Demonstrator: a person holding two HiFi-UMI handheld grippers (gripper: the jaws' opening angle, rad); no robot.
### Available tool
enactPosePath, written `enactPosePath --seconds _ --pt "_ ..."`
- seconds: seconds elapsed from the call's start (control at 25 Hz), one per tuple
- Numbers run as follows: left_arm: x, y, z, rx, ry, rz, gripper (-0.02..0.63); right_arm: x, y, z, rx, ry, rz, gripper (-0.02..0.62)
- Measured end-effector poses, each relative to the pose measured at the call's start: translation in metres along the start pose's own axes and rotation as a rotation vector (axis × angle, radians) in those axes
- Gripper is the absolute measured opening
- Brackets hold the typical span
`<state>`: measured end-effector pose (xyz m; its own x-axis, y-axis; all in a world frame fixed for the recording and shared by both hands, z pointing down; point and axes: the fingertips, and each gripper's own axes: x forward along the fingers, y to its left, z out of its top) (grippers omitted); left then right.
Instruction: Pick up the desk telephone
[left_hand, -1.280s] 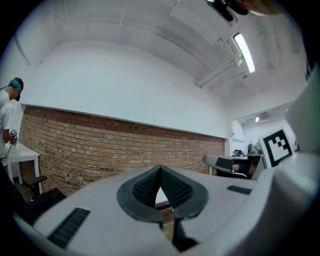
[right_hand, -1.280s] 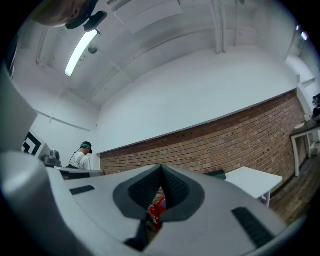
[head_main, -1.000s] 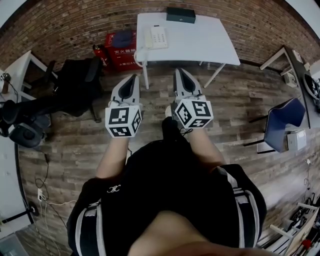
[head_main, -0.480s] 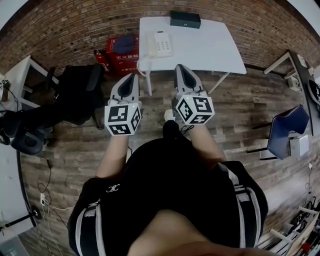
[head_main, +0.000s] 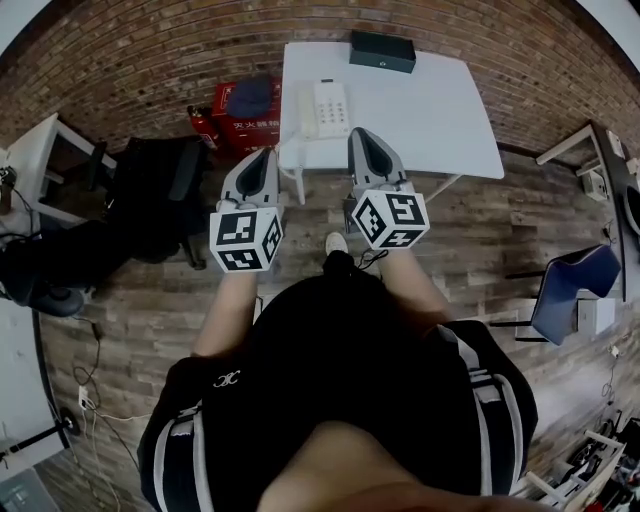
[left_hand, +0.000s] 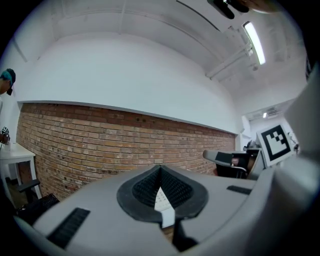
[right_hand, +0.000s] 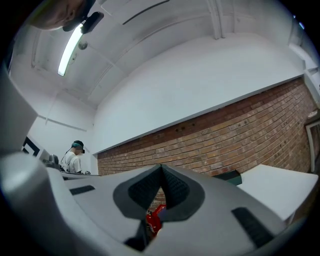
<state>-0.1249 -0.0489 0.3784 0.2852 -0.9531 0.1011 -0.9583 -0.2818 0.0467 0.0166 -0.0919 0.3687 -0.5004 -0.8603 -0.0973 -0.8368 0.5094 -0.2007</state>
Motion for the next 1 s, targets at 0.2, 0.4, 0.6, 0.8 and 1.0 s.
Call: enactPosePath --seconds 0.2,0.4,0.6,0.8,1.0 --pt "0.051 0.010 0.000 -0.010 0.033 0.018 0.000 0.045 -0.032 -0.006 0.018 0.039 0.013 -0.002" --pt "0.106 0.020 0.000 -0.020 0.070 0.028 0.000 0.088 -0.067 -0.012 0.037 0.074 0.018 -0.002" --pt "0.161 0.027 -0.008 -0.037 0.108 0.038 0.000 0.131 -0.102 -0.023 0.053 0.111 0.040 -0.002" --pt "0.207 0.035 -0.015 -0.050 0.134 0.052 0.000 0.173 -0.131 -0.041 0.051 0.165 0.063 -0.002" --pt "0.244 0.056 -0.030 -0.124 0.176 0.071 0.000 0.212 -0.145 -0.065 0.051 0.237 0.101 -0.002"
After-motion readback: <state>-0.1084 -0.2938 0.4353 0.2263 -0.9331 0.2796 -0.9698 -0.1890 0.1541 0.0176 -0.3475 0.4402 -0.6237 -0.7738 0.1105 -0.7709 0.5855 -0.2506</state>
